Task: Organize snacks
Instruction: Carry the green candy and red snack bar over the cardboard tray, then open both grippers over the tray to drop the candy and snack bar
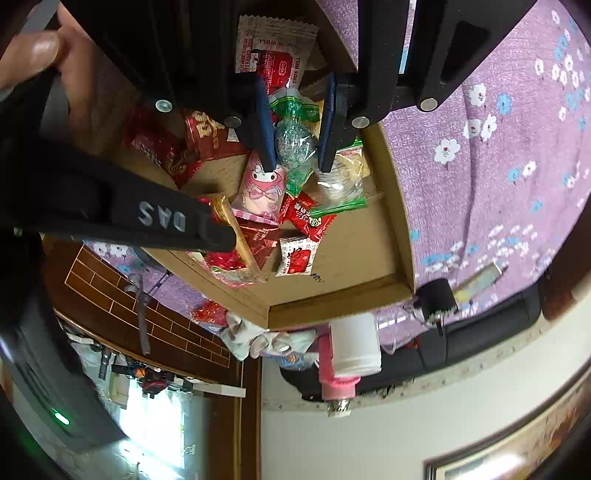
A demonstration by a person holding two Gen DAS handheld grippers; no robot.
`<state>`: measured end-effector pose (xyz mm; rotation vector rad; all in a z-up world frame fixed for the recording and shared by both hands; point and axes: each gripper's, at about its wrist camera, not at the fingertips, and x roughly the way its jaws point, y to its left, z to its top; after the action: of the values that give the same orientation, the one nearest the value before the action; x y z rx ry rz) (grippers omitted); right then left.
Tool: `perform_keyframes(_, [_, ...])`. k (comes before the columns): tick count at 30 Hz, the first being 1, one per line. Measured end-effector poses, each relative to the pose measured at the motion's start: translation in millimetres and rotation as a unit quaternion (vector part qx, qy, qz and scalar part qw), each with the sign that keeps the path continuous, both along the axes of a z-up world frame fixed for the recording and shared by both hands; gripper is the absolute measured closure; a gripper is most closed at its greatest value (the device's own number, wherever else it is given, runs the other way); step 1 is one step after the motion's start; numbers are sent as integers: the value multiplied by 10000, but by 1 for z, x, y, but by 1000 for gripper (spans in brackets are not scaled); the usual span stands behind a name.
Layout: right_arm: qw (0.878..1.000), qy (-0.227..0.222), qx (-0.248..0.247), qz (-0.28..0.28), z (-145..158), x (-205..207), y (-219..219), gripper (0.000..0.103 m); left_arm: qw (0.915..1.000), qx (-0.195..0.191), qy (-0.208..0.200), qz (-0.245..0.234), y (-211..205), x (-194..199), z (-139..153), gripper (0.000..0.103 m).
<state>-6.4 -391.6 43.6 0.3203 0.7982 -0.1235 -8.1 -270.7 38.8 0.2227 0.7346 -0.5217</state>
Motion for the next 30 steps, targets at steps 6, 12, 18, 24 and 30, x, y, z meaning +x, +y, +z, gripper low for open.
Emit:
perform_keyframes(6, [9997, -232, 40, -65, 10, -8, -1, 70, 9988, 120, -467, -31, -1, -14, 7, 61])
perform_keyframes(12, [9994, -328, -81, -79, 15, -13, 3, 65, 9973, 160, -720, -10, 0, -20, 11, 53])
perform_keyframes(18, [9991, -376, -112, -188, 18, -14, 1, 59, 9963, 181, -843, 46, 1, -24, 13, 45])
perform_keyframes(24, [9990, -372, -138, -193, 18, -15, 3, 54, 9945, 181, -1021, 167, 3, -27, 16, 42])
perform_keyframes(30, [9981, -456, -303, -274, 20, -16, 6, 44, 9919, 85, -1163, 500, 12, -23, 23, 29])
